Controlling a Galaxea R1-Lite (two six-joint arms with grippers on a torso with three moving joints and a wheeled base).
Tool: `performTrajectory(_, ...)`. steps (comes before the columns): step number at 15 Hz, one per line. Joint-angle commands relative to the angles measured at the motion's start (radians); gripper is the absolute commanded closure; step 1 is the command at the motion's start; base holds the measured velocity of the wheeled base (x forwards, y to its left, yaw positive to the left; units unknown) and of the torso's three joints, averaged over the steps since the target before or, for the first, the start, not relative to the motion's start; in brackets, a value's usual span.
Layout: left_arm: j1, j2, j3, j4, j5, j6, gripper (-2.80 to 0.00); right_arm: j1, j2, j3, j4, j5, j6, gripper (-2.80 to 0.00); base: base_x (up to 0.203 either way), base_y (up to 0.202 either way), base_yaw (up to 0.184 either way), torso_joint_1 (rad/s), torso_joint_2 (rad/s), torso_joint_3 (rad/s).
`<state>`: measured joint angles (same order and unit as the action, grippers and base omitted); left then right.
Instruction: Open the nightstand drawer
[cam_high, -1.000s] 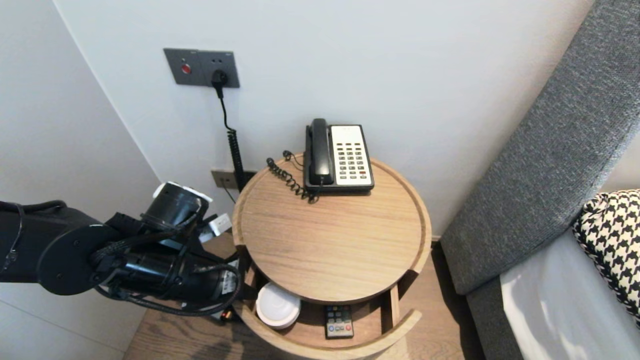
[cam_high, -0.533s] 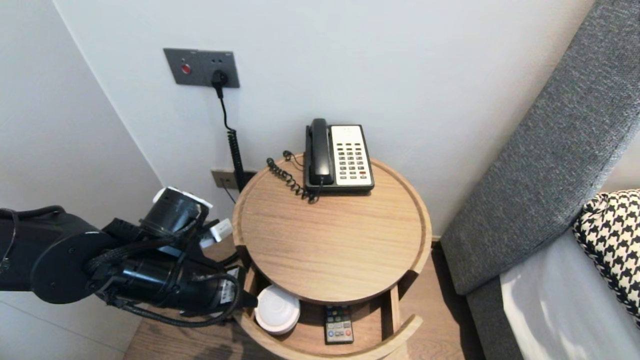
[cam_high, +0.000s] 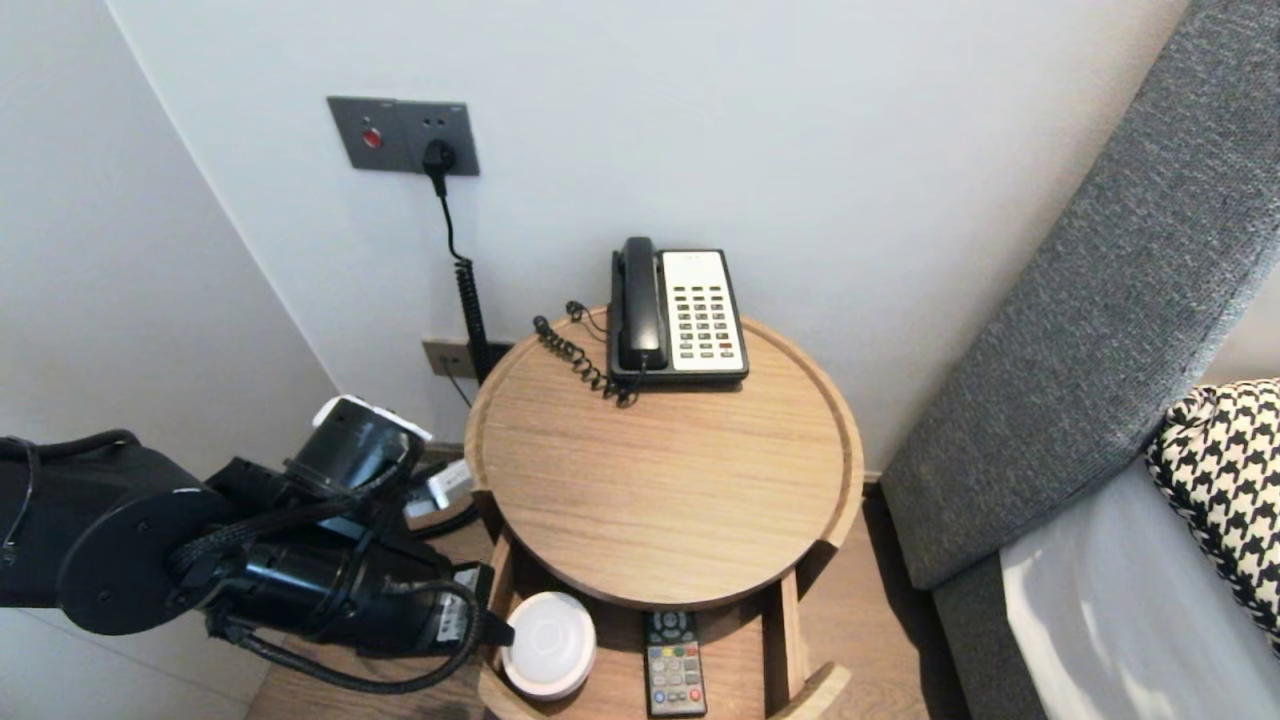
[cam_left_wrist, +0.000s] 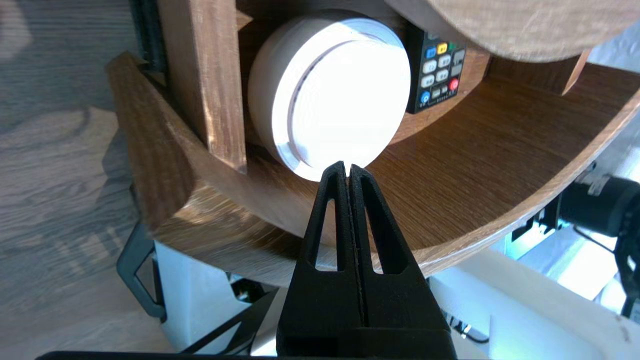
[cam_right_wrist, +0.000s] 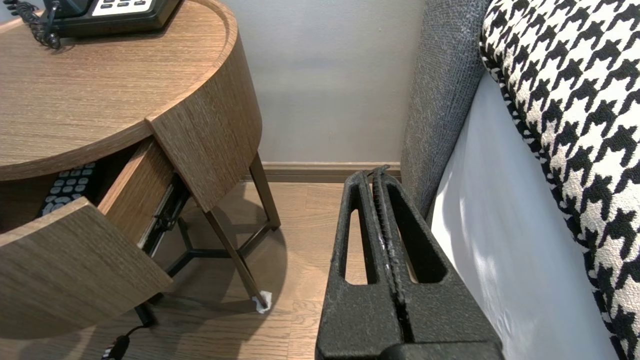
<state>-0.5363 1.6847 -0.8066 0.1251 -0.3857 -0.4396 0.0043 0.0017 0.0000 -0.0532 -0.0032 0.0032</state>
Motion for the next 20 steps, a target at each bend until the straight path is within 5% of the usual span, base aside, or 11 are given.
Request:
performTrajectory(1,-0.015,0.000,0.013,0.001,-0.002,0.002,0.00,0.000,0.001,0.025,0.000,0.000,0.000,0.00,0.000,0.000,0.000,0.000,0.00,0.000)
performTrajectory(20,-0.080,-0.046,0.075,0.077,-0.002,0.084,0.00,0.000,0.001,0.025,0.000,0.000,0.000,0.00,0.000,0.000,0.000,0.000,0.00,0.000)
